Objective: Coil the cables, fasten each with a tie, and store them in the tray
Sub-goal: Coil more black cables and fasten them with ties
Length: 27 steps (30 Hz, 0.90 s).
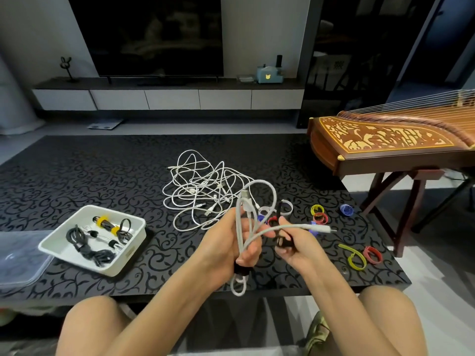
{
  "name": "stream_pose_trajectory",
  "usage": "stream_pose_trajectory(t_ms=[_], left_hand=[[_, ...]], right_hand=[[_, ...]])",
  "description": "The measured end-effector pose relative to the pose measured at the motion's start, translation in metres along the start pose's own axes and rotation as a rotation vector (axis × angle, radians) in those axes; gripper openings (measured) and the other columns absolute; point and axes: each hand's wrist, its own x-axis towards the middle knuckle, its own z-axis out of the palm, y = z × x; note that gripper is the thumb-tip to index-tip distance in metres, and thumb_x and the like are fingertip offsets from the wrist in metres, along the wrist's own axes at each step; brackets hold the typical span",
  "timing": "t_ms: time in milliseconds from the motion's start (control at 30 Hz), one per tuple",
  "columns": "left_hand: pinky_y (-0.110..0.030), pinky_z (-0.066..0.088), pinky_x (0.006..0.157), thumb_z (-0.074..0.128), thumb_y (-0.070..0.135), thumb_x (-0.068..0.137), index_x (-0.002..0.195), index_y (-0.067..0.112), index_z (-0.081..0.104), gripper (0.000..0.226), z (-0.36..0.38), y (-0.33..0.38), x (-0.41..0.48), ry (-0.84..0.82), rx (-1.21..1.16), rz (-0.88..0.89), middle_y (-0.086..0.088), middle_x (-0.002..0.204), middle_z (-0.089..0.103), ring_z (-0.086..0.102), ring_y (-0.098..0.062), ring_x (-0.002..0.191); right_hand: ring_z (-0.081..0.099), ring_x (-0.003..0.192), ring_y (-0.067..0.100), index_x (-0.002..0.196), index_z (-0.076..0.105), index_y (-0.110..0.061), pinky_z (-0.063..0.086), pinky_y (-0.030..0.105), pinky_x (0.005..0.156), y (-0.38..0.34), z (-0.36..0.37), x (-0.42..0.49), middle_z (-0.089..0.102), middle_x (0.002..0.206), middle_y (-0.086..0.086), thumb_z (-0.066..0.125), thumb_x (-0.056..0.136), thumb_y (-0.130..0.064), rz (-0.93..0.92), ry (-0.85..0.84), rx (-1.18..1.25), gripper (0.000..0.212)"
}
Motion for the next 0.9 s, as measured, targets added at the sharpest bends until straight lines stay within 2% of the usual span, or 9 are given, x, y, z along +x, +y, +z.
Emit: stream_pose_trajectory(t_ms=[100,200,267,333,500,600,700,800,900], left_hand=[[-0.017,0.025,0.034,0.046,0.041,0.091,0.066,0.009,0.066,0.045,-0.001,-0.002,0.004,0.183,0.157,-0.045,-0.006,0.049,0.051,0.041,-0.013,0.037],[-0.019,0.027,0.037,0.047,0.04,0.096,0.084,0.014,0.059,0.03,-0.003,-0.005,0.01,0.394,0.346,0.056,-0.002,0.06,0.05,0.044,-0.013,0.044],[-0.021,0.029,0.037,0.054,0.039,0.093,0.094,0.027,0.061,0.014,-0.006,-0.007,0.012,0.441,0.381,0.166,0.002,0.065,0.052,0.044,-0.009,0.046],[-0.021,0.032,0.036,0.061,0.037,0.09,0.093,0.04,0.064,0.005,-0.008,-0.008,0.012,0.433,0.415,0.229,0.005,0.066,0.056,0.045,-0.007,0.045],[-0.02,0.03,0.034,0.066,0.027,0.088,0.086,0.021,0.073,0.01,-0.008,-0.009,0.014,0.436,0.394,0.274,0.0,0.059,0.059,0.041,-0.008,0.038],[-0.021,0.03,0.037,0.063,0.023,0.09,0.079,0.017,0.072,0.015,-0.008,-0.01,0.018,0.495,0.433,0.334,0.003,0.052,0.056,0.039,-0.01,0.039],[-0.026,0.038,0.051,0.062,0.019,0.089,0.075,0.018,0.068,0.015,-0.01,-0.007,0.024,0.638,0.483,0.397,0.005,0.059,0.059,0.05,-0.01,0.053],[-0.021,0.04,0.059,0.061,0.019,0.088,0.073,0.018,0.065,0.015,-0.013,-0.007,0.029,0.686,0.584,0.417,0.012,0.059,0.056,0.05,-0.001,0.057],[-0.014,0.037,0.055,0.062,0.016,0.085,0.072,0.019,0.062,0.013,-0.015,-0.011,0.03,0.691,0.667,0.415,0.013,0.057,0.054,0.047,0.002,0.053]], right_hand=[[0.034,0.041,0.017,0.068,0.054,-0.005,0.024,0.023,0.041,0.006,0.012,-0.009,0.036,0.05,0.006,0.061,0.09,-0.019,-0.135,-0.035,-0.205,0.027],[0.029,0.04,0.016,0.055,0.05,-0.009,0.02,0.025,0.043,0.006,0.025,-0.018,0.033,0.039,-0.001,0.06,0.089,-0.013,-0.226,-0.067,-0.216,0.035],[0.028,0.032,0.009,0.061,0.053,-0.009,0.019,0.021,0.039,0.004,0.029,-0.019,0.033,0.034,-0.005,0.058,0.091,-0.01,-0.188,-0.07,-0.146,0.031],[0.028,0.03,0.006,0.065,0.052,-0.007,0.02,0.02,0.038,0.004,0.03,-0.021,0.033,0.034,-0.005,0.057,0.091,-0.01,-0.157,-0.084,-0.104,0.027],[0.03,0.033,0.008,0.052,0.055,-0.013,0.025,0.021,0.038,0.003,0.034,-0.028,0.035,0.037,-0.003,0.06,0.091,-0.02,-0.189,-0.113,-0.127,0.039],[0.039,0.036,0.007,0.065,0.06,-0.011,0.033,0.02,0.039,0.002,0.035,-0.03,0.044,0.043,-0.002,0.057,0.093,-0.02,-0.194,-0.133,-0.17,0.029],[0.053,0.045,0.011,0.085,0.067,-0.011,0.045,0.023,0.043,0.006,0.03,-0.038,0.063,0.063,0.007,0.048,0.094,-0.001,-0.166,-0.256,-0.137,0.024],[0.059,0.048,0.019,0.108,0.049,-0.005,0.054,0.031,0.053,0.009,0.018,-0.048,0.071,0.081,0.021,0.044,0.096,0.002,-0.145,-0.356,-0.177,0.015],[0.06,0.046,0.022,0.091,0.045,-0.006,0.055,0.034,0.054,0.006,0.007,-0.055,0.07,0.079,0.023,0.046,0.096,-0.003,-0.182,-0.376,-0.229,0.006]])
